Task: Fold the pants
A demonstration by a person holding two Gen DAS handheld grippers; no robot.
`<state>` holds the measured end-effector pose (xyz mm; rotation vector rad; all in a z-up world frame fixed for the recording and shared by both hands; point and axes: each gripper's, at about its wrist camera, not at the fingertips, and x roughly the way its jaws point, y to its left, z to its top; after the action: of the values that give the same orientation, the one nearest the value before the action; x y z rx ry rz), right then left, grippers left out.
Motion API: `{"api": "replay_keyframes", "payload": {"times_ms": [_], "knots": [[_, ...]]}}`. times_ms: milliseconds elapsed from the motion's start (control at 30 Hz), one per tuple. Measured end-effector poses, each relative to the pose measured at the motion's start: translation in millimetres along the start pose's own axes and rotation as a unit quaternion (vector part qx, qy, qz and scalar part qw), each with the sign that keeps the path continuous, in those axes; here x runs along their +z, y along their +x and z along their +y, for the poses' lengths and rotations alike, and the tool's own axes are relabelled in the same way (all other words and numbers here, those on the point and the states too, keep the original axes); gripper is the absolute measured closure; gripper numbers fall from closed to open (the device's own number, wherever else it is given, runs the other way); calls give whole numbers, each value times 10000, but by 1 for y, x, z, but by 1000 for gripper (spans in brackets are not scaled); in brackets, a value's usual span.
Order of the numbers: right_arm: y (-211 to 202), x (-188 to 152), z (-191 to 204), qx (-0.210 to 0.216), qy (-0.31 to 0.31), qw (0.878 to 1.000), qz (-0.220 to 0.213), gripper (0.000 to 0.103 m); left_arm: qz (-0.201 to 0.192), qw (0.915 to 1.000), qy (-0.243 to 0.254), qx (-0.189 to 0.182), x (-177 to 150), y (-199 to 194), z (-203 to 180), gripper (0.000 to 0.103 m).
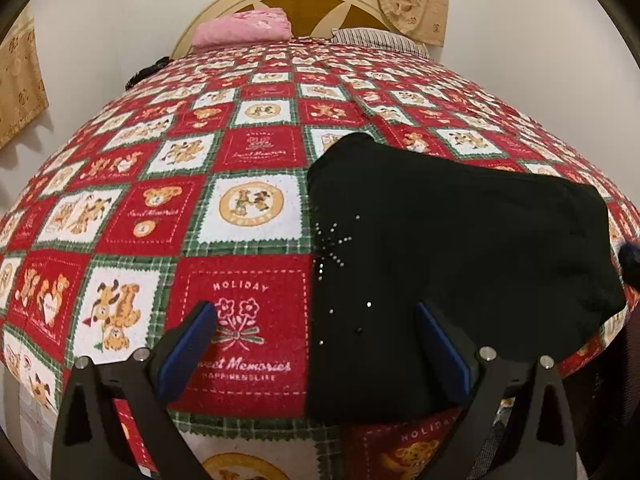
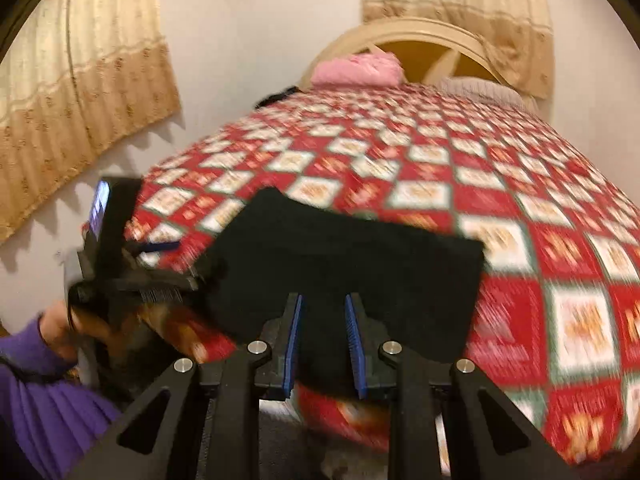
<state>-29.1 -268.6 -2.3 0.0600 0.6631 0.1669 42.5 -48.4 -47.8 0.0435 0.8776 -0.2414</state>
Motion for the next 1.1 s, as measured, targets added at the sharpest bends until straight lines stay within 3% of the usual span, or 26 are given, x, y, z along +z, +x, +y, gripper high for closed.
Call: {"api": "replay_keyframes", "payload": {"times_ms": [167, 400, 600, 733, 867, 967, 1033, 1067, 1100], "knots": [[74, 47, 22, 581, -83, 9981, 205, 81, 107, 9987, -408, -276, -9, 2, 9, 2], [175, 64, 47, 632, -334, 9920, 1043, 81, 81, 9995, -293, -56, -14, 0, 1, 2], [212, 70, 41, 770, -43, 9869, 1415, 81, 31, 9998, -206, 77, -20, -3, -2, 1], [229, 76, 45, 627, -90, 9866, 1506, 81, 64, 9999, -74, 102, -22, -4, -6, 1], [221, 83, 41, 738, 22, 9889, 1286, 81, 180, 9996, -62, -185, -22, -7, 0, 2], [170, 90, 18, 911, 532, 9930, 540, 78, 141, 9974, -121, -698, -23, -15, 14, 2], [126, 90, -3, 1002, 845, 9914, 46, 78, -47, 9963, -175, -842, -21, -24, 24, 2], [106, 88, -13, 961, 944, 9908, -129, 73, -172, 9959, -171, -869, -18, -28, 27, 2], [84, 84, -26, 840, 1003, 9909, -303, 59, -297, 9954, -159, -891, -13, -33, 30, 2]]}}
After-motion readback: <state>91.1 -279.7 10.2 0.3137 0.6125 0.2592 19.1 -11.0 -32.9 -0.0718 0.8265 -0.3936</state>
